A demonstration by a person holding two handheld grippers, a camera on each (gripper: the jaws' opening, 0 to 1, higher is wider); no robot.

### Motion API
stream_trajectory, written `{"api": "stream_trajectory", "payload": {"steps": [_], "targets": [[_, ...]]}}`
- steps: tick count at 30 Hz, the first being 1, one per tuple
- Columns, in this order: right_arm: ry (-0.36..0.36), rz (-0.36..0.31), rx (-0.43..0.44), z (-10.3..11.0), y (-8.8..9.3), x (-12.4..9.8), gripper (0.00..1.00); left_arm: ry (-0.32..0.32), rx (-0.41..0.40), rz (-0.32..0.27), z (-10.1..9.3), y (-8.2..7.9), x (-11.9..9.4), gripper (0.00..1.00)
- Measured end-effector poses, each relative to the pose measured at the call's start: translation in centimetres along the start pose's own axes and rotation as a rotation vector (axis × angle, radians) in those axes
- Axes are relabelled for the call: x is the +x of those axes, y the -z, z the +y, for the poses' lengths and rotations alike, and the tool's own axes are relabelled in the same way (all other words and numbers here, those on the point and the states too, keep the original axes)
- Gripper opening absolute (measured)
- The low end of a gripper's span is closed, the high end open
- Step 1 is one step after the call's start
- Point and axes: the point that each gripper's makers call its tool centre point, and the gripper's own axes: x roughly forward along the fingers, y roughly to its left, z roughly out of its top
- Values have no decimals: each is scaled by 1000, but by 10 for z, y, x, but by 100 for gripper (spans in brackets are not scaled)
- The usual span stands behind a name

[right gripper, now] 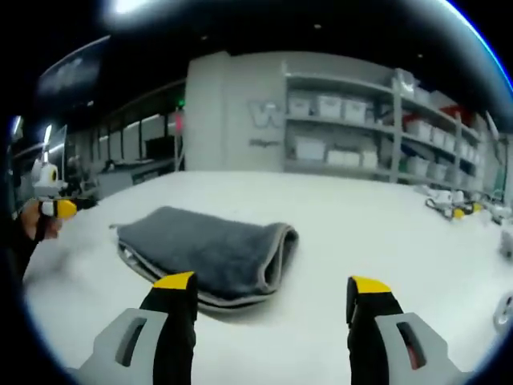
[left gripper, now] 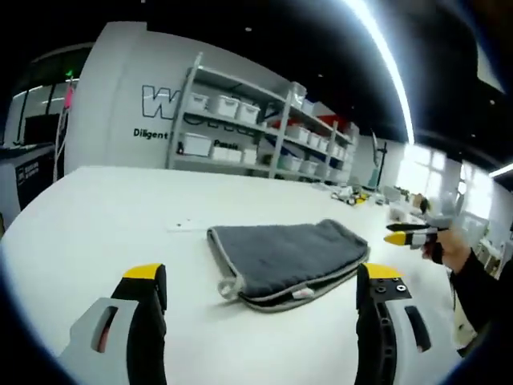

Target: Open the folded towel by lifting each exposed corner and separating the folded layers until the towel lies flat within the target outline without major curled edges

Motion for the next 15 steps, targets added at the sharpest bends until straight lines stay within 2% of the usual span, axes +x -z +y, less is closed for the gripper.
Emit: {"api": "stream_trajectory", "payload": {"steps": [4,6,9,11,15], "targets": [[-6,-15,-3,0,-10,-4,72,-6,16,-13,5,-11,3,96],[-20,-66,24,1,-23,0,75,-19,30,-4,11,-11,8,93],[-22,-55,49,-3,-31,6,81,-36,33,30,17,-6,19,90],[-7,-53,22,-5,-38,7,79,-24,33,39,15,-7,23,91],[-22,-38,-35,-2,-50,10,74,-13,40,42,15,-19,31,91]]}}
